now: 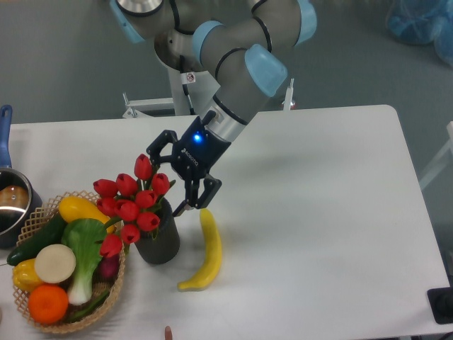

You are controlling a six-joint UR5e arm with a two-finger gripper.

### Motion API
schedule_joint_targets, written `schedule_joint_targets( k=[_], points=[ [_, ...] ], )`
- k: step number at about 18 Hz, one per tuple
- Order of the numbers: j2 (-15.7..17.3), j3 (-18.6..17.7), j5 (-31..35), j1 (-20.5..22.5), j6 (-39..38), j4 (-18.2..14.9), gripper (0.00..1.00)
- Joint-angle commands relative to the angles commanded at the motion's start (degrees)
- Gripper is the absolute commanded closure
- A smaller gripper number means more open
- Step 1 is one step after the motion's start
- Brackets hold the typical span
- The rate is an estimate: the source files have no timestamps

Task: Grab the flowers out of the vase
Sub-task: 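Lower the gripper around the tulip stems just above the vase rim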

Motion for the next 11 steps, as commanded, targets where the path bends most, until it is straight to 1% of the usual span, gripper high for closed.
schedule_joint_targets(
  k=[5, 8, 11],
  points=[
    [-1.05, 0.88, -0.01, -0.09, -0.27, -0.09, 0.0],
    [-2.46, 2.46, -0.09, -0.87, -0.44, -0.09, 0.0],
    [-3.08, 2.64, -0.09, -1.05, -0.79, -0.09, 0.0]
  ],
)
